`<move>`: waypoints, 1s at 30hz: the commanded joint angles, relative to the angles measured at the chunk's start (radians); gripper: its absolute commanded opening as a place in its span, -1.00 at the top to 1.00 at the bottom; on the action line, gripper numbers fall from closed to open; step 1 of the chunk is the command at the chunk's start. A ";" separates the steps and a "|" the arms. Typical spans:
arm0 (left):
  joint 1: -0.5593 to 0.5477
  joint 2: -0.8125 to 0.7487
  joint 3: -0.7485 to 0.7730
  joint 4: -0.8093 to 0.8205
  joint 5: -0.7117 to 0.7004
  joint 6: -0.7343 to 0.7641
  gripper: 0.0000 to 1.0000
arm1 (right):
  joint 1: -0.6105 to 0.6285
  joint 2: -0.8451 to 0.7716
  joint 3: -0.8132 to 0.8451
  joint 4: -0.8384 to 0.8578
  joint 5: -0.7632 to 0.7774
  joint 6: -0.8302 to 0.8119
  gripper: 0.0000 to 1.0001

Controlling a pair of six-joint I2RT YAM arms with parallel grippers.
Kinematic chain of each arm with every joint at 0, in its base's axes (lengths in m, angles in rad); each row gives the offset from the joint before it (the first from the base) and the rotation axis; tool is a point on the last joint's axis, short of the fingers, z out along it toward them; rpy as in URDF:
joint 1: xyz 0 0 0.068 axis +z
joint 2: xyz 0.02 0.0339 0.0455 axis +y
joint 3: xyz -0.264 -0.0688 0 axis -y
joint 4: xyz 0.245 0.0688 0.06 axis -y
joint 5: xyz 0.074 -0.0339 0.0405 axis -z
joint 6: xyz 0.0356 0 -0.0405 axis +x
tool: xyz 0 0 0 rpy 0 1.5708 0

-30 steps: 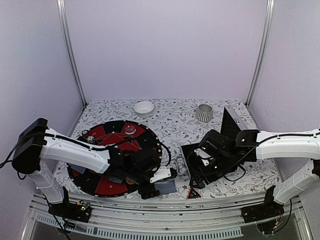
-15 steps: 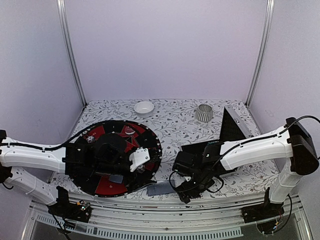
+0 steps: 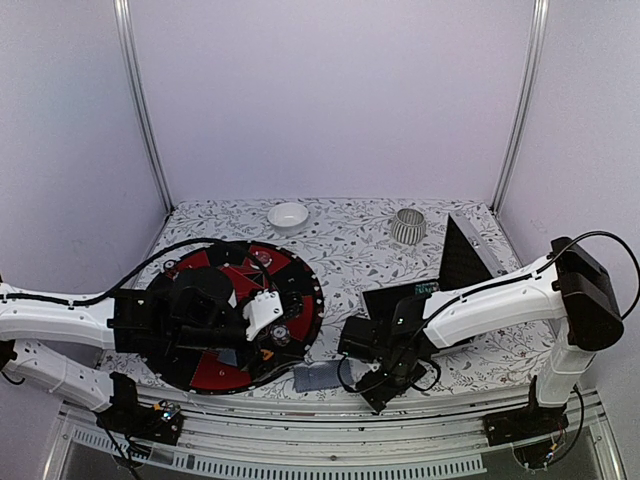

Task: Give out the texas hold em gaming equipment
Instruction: Pick up the all-in button from the center of the board.

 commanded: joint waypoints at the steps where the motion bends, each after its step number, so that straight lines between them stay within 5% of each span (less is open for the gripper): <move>1: 0.015 -0.007 -0.004 0.005 -0.011 -0.009 -0.90 | 0.005 0.024 -0.009 0.015 0.033 -0.020 -0.59; 9: 0.018 0.003 -0.002 0.001 -0.016 -0.006 -0.90 | 0.004 0.063 0.008 0.015 0.071 -0.030 -0.45; 20: 0.017 -0.005 0.002 -0.016 -0.017 -0.012 -0.90 | 0.004 0.059 0.014 0.029 0.062 -0.040 0.08; 30: 0.019 -0.042 -0.003 -0.005 -0.009 -0.014 -0.90 | 0.002 -0.050 0.001 0.078 -0.007 -0.066 0.21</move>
